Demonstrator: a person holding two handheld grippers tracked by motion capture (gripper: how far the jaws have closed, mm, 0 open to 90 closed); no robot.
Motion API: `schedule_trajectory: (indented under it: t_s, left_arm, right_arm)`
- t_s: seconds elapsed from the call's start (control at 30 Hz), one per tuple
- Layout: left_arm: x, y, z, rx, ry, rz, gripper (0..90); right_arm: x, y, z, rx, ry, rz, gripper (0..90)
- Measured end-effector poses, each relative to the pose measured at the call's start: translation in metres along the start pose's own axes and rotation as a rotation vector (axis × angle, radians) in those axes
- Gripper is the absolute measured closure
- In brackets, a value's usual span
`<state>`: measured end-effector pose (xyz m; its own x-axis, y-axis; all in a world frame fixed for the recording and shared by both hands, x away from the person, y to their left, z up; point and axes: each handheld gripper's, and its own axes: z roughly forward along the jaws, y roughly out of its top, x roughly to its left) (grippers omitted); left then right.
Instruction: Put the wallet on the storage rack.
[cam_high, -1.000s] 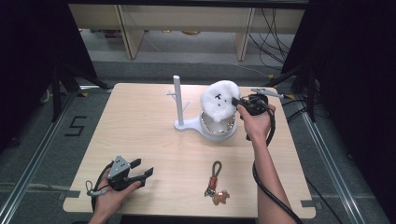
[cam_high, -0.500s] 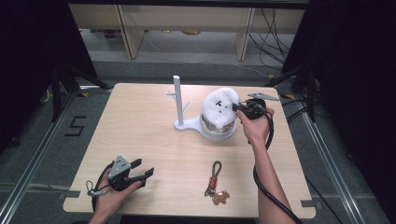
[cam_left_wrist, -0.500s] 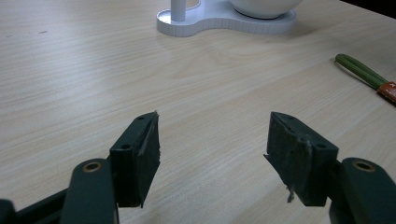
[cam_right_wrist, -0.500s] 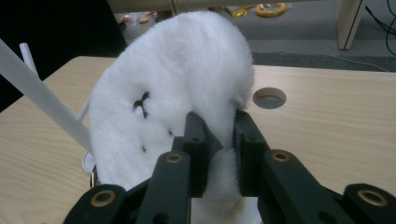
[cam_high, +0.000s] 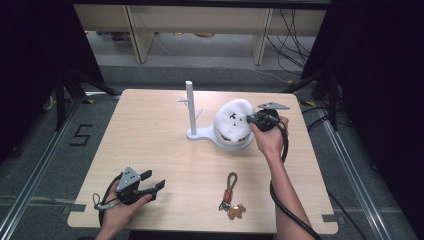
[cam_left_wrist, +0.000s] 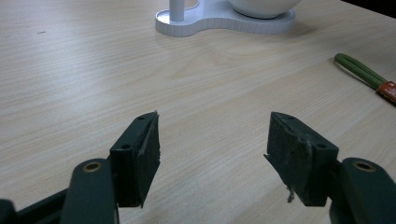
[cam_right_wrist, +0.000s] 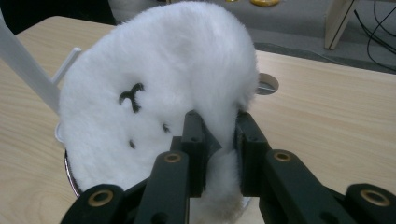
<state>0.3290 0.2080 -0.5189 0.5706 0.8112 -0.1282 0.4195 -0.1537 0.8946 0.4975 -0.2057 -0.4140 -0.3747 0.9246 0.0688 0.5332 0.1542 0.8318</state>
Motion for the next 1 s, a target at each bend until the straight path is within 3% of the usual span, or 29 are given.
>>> schedule_trajectory:
  t_s: [0.13,0.23,0.27,0.33,0.5,0.53,0.57,0.63,0.67,0.7,0.77,0.8,1.0]
  left_arm:
    - [0.000,0.000,0.000,-0.005,0.003,-0.003,34.1]
    - [0.001,0.000,0.000,-0.003,0.004,-0.002,34.2]
    - [0.001,0.000,0.000,-0.002,0.005,0.000,34.2]
    - [0.000,0.000,0.000,-0.002,0.003,0.003,34.2]
    - [0.000,0.000,-0.001,0.000,0.003,0.003,34.2]
    - [0.000,0.000,0.000,-0.001,0.003,0.003,34.2]
    - [0.000,0.000,0.000,-0.001,0.003,0.003,34.2]
    - [0.000,0.000,0.000,-0.005,-0.007,-0.012,34.2]
    - [0.000,0.000,0.000,-0.004,-0.003,0.004,34.2]
    - [0.000,0.000,0.000,-0.002,-0.001,0.002,34.2]
    - [0.000,0.000,0.000,0.002,0.001,0.002,34.1]
    - [0.000,0.000,0.000,-0.002,-0.006,0.001,34.1]
    - [-0.001,0.000,0.000,0.001,-0.005,-0.001,33.9]
  right_arm:
    - [0.001,0.000,0.000,0.016,-0.016,-0.021,75.7]
    - [0.006,0.001,-0.003,0.031,-0.034,0.005,70.3]
    - [0.002,0.002,-0.003,0.011,-0.024,-0.030,68.9]
    - [0.004,0.005,-0.006,0.011,-0.036,0.001,65.3]
    - [0.001,0.006,-0.009,0.001,-0.052,-0.011,65.0]
    - [0.004,0.005,-0.008,0.011,-0.054,0.011,65.7]
    - [0.001,0.004,-0.007,0.015,-0.048,-0.017,66.3]
    - [0.001,0.003,-0.006,0.027,-0.061,-0.027,66.7]
    - [0.000,0.002,-0.006,0.032,-0.059,-0.040,66.7]
    - [0.002,0.001,-0.005,0.027,-0.056,-0.009,66.7]
    - [0.001,0.001,-0.005,0.033,-0.059,-0.017,66.4]
    - [0.002,0.002,-0.007,0.030,-0.057,0.003,64.6]
    - [0.000,0.005,-0.013,-0.005,-0.050,-0.001,60.6]
